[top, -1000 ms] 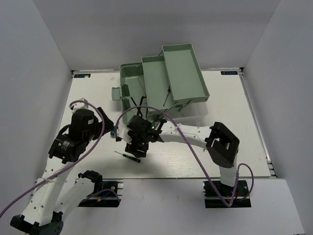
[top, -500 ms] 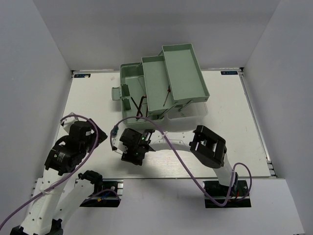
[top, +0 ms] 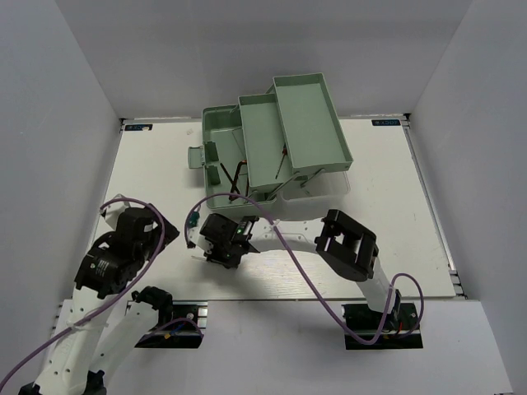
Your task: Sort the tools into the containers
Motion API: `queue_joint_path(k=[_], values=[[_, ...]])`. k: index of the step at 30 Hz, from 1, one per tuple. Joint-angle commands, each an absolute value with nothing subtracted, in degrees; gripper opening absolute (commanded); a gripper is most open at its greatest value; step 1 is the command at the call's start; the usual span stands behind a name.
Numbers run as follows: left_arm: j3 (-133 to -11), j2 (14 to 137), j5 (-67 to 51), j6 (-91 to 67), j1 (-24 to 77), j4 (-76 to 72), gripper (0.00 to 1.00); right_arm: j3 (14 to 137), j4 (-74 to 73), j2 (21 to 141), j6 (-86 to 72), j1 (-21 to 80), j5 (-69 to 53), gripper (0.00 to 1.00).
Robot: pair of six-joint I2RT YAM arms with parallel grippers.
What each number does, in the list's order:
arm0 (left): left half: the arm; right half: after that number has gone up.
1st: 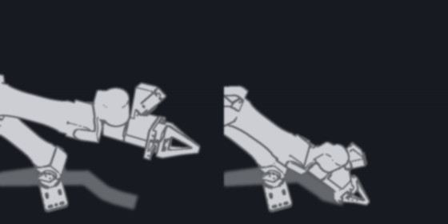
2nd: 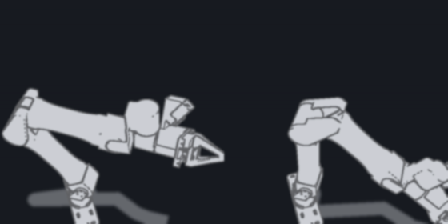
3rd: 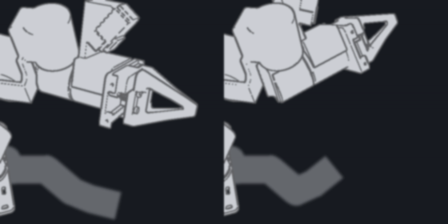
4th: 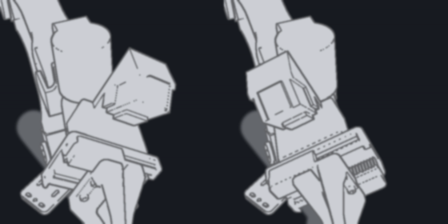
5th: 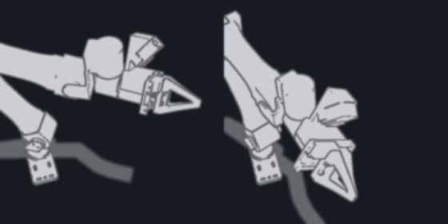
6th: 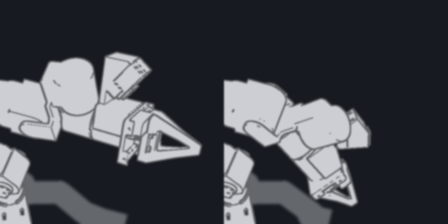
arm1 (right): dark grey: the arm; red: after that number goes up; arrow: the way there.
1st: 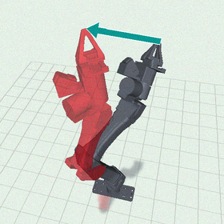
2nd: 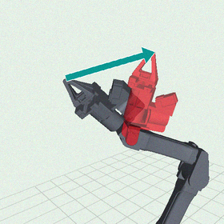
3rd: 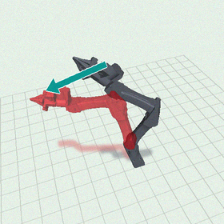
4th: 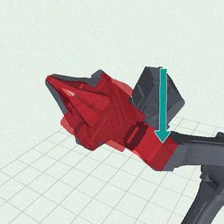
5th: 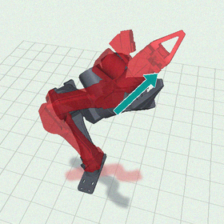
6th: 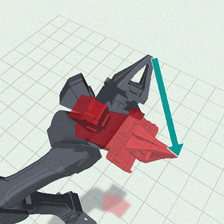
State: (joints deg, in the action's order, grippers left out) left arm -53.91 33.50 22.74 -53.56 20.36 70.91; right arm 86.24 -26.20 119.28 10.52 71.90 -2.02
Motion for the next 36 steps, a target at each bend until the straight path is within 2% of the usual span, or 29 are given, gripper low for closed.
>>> queue_joint_path(k=[1, 9, 11, 13, 17, 21, 24, 27, 32, 33, 35, 36], values=[[-52.82, 35.76, 23.38, -54.15, 20.39, 67.08, 0.99, 83.23, -31.9, 115.87, 10.11, 70.84, -3.94, 0.0], [-49.92, 44.64, 23.99, -49.31, 20.39, 56.53, 0.99, 91.31, -44.99, 98.18, 14.67, 59.86, -20.99, 0.0], [-49.31, 46.31, 22.77, -47.56, 20.39, 53.8, 0.99, 96.75, -48.94, 95.82, 15.21, 57.31, -23.54, 0.0], [-49.31, 49.82, 22.15, -46.41, 19.86, 51.42, 0.99, 101.39, -52.2, 95.01, 14.77, 55.04, -23.38, 0.0], [-49.31, 53.96, 22.67, -42.21, 19.25, 48.87, 0.99, 105.64, -51.07, 93.51, 11.87, 52.12, -15.22, 0.0], [-45.81, 54.67, 20.22, -32.28, 18.11, 39.23, 0.99, 110.29, -44.66, 97.8, 9.41, 47.83, -0.49, 0.0], [-42.73, 54.67, 14.53, -21.91, 16.88, 31.15, 0.99, 116.44, -43.51, 104.72, 6.77, 45.18, 4.98, 0.0], [-43.5, 59.82, 9.86, -15.49, 16.35, 29.09, 0.99, 121.37, -42.63, 111.67, 4.31, 43.51, 9.38, 0.0], [-46.14, 67.93, 9.84, -11.69, 15.82, 27.08, 0.99, 128.93, -44.9, 120.49, 2.99, 40.52, 10.99, 0.0], [-46.66, 68.81, 9.23, -10.73, 15.82, 26.46, 0.99, 129.89, -45.17, 121.54, 3.16, 40.26, 10.55, 0.09], [-48.24, 72.22, 9.23, -10.03, 15.21, 25.84, 0.99, 129.73, -45.96, 121.73, 3.17, 39.12, 8.18, 0.45], [-48.25, 73.55, 9.23, -10.02, 15.21, 25.84, 0.99, 128.25, -46.05, 121.38, 2.82, 38.5, 7.3, 0.52]])
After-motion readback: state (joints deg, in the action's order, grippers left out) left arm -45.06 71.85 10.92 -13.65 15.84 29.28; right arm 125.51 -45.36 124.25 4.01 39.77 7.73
